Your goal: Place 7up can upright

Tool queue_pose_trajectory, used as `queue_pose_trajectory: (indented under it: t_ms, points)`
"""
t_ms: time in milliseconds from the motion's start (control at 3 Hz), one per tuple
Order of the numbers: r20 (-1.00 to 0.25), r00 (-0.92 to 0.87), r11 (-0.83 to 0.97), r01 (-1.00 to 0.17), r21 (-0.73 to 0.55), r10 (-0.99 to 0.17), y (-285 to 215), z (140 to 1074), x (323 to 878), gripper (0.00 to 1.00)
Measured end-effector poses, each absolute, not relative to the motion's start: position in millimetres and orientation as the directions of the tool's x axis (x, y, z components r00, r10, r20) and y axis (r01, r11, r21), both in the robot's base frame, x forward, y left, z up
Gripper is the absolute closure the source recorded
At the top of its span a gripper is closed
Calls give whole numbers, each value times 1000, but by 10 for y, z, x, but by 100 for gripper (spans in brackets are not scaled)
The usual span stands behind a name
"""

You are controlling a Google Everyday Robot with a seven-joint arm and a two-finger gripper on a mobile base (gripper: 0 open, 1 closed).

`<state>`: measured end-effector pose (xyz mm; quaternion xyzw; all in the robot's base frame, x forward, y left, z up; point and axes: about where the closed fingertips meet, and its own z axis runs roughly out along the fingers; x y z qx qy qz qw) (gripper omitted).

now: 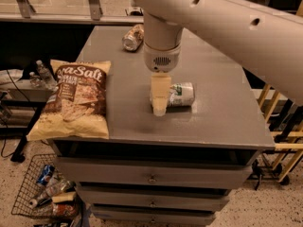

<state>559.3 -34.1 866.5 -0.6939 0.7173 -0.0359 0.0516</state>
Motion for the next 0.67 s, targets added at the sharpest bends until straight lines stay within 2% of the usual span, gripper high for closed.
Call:
queue_pose_trajectory:
  t_ms: [333, 667]
  points:
    - [0, -44, 43, -994, -99, -999, -306, 8519, 5619, 0]
    - [20, -46, 45, -996, -73, -999, -339, 8385, 5610, 17]
